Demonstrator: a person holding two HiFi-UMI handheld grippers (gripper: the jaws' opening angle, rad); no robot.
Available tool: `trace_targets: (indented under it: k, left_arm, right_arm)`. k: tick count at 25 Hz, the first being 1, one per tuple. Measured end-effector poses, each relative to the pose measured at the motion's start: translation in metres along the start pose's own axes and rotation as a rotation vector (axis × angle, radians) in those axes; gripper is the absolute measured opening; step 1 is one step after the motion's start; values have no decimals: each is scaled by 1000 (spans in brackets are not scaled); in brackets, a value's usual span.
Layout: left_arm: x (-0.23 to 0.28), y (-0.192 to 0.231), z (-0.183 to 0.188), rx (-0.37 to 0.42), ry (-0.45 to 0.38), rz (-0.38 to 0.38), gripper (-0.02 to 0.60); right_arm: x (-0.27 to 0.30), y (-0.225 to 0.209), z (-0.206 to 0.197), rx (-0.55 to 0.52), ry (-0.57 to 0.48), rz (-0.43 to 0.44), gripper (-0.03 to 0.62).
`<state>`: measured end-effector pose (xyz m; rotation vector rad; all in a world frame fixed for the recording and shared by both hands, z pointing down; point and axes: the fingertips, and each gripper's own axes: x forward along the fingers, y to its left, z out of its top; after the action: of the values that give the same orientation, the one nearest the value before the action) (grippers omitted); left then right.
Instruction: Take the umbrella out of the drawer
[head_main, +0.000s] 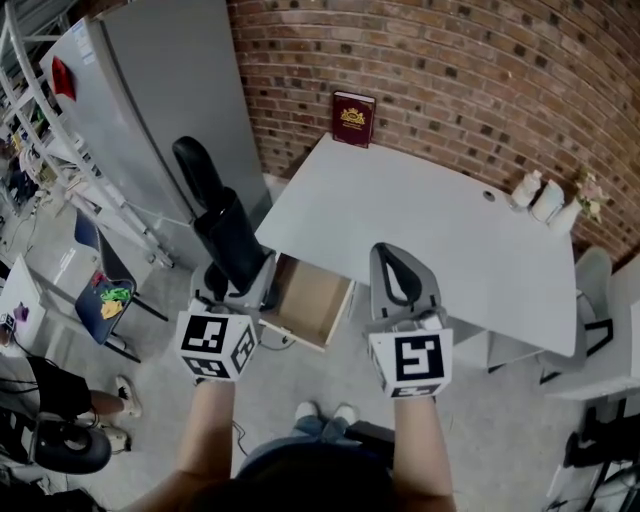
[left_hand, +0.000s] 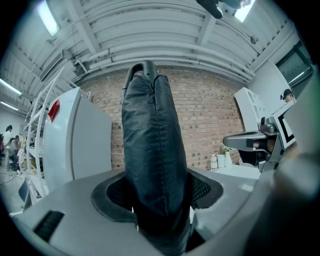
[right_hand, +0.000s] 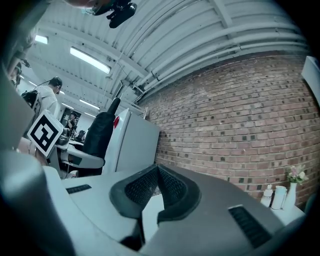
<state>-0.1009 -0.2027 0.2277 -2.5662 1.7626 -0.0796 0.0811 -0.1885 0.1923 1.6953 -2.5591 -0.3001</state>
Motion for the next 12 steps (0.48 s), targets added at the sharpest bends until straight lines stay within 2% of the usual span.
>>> trace_targets:
  k: [5, 12]
  left_arm:
    - [-6, 5, 0, 7, 0, 10, 268]
    - [-12, 4, 13, 43, -44, 20, 268]
  right_arm:
    - [0, 4, 3, -5, -6, -7, -8]
    - [-5, 3, 15, -38, -44, -29, -8]
